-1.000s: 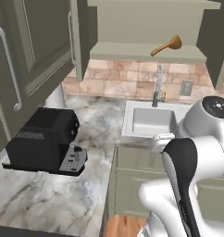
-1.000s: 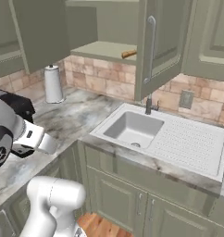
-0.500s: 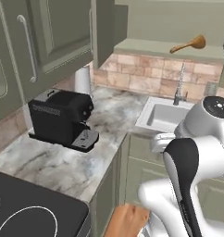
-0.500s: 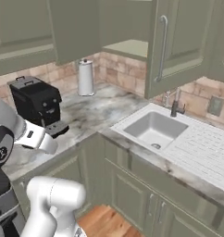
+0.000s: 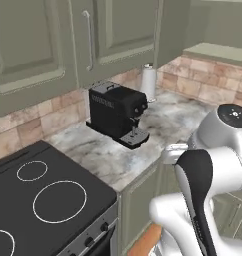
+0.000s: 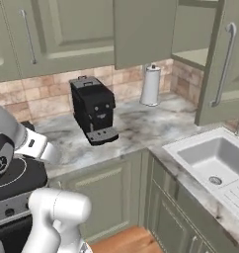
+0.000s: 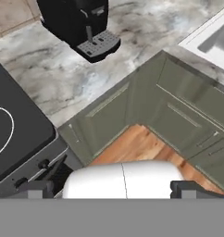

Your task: Organize the utensils by type. Pick up the wooden spoons from the counter and place them in the open cabinet. Then pick up the metallic utensils from the counter and place them in the open drawer.

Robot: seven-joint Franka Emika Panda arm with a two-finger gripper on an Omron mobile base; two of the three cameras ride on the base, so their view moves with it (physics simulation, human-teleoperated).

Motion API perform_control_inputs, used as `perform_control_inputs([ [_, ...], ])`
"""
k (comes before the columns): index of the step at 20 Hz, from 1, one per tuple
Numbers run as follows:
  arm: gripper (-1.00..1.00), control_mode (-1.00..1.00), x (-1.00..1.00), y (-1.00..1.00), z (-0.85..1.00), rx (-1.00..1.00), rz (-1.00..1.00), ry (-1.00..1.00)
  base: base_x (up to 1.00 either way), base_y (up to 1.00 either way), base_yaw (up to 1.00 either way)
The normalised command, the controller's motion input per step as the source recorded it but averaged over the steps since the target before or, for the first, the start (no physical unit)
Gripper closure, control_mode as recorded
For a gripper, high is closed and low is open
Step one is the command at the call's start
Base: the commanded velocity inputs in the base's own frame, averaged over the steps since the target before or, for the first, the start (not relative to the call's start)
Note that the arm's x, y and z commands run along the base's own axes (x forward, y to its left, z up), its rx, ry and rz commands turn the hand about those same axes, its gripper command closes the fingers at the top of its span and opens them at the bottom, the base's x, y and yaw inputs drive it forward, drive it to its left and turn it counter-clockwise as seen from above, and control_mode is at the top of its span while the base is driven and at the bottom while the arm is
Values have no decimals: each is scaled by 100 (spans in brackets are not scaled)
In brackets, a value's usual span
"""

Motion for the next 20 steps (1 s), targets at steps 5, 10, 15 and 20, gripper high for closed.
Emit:
perform_control_inputs([
  [5, -100, 100, 0, 0, 0, 0, 0, 0, -18, 0, 71],
  [10, -100, 100, 0, 0, 0, 0, 0, 0, -34, 0, 74],
  [15, -100, 100, 0, 0, 0, 0, 0, 0, -56, -3, 67],
  [20, -100, 100, 0, 0, 0, 0, 0, 0, -47, 0, 70],
])
